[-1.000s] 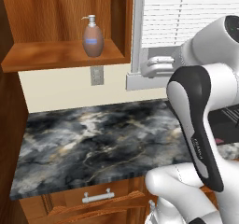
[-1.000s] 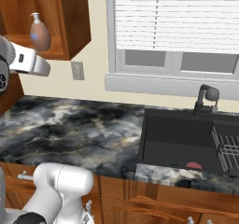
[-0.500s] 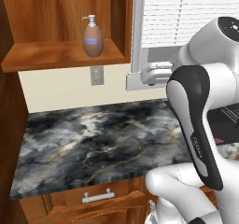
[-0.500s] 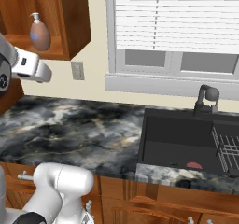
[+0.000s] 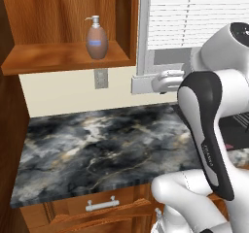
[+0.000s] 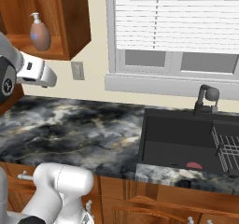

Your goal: Pick up the sponge and soap dispenser from the sink, and place them back in the cabinet, and close the cabinet door.

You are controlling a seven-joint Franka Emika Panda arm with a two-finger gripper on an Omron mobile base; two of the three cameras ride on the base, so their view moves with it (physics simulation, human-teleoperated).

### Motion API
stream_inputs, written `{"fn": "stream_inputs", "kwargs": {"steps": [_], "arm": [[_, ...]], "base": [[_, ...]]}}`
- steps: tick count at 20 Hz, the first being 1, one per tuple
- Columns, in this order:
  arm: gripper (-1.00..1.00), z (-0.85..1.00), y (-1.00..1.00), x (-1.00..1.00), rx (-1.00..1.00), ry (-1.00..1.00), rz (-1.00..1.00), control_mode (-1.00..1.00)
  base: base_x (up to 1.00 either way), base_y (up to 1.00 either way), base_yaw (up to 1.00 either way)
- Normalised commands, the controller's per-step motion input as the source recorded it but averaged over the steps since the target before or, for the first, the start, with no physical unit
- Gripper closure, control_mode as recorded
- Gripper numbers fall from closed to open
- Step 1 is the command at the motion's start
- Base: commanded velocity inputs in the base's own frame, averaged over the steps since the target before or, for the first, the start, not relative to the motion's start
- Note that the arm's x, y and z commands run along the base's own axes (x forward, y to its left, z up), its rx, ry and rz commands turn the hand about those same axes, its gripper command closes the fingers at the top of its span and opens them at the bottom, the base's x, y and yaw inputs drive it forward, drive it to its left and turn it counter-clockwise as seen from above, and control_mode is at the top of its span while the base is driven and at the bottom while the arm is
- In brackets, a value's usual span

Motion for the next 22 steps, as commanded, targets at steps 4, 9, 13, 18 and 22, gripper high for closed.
{"fn": "stream_inputs", "kwargs": {"steps": [4,9,13,18,22], "arm": [[-1.0,-0.15,-0.06,-0.02,0.0,0.0,0.0,-1.0],[-1.0,0.0,0.0,0.0,0.0,0.0,0.0,1.0],[-1.0,0.0,0.0,0.0,0.0,0.0,0.0,1.0],[-1.0,0.0,0.0,0.0,0.0,0.0,0.0,1.0],[-1.0,0.0,0.0,0.0,0.0,0.0,0.0,1.0]], "base": [[0.0,0.0,0.0],[-0.21,-0.21,0.0],[-0.3,-0.56,0.0],[-0.23,-0.64,0.0],[-0.05,-0.7,0.0]]}}
